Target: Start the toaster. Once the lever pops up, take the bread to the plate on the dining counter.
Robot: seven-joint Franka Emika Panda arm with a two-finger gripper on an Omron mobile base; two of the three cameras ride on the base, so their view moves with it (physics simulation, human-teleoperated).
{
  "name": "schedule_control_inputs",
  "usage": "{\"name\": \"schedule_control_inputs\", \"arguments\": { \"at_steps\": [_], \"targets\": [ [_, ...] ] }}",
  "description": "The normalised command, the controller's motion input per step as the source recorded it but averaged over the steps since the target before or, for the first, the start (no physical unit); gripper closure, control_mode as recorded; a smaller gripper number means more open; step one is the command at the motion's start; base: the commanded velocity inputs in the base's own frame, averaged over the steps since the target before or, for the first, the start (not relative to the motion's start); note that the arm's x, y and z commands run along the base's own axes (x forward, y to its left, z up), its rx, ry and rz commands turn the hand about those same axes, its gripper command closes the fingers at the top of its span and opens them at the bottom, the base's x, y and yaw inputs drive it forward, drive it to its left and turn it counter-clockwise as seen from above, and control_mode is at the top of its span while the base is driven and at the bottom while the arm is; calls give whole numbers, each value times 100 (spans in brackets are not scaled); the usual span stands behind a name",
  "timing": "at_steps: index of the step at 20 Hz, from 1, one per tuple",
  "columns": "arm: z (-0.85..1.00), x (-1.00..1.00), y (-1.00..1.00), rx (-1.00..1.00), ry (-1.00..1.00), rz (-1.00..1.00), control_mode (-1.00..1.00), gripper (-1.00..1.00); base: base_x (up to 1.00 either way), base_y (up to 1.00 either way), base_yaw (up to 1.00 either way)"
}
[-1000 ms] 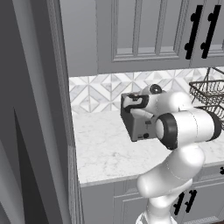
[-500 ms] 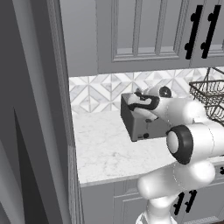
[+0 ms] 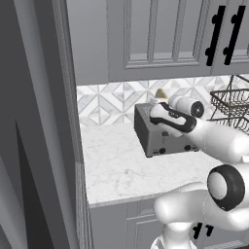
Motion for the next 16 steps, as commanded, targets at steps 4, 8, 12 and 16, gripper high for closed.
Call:
{"name": "schedule_control_inputs", "arguments": {
  "at_steps": [4, 8, 12, 16],
  "targets": [
    [68, -54, 0, 13, 2, 0, -100, 100, 0, 0, 0],
    [60, -88, -1, 13, 11, 0, -100, 100, 0, 0, 0],
    [50, -100, 0, 11, 17, -2, -100, 100, 0, 0, 0],
    [54, -100, 0, 3, 21, -4, -100, 100, 0, 0, 0]
  ]
}}
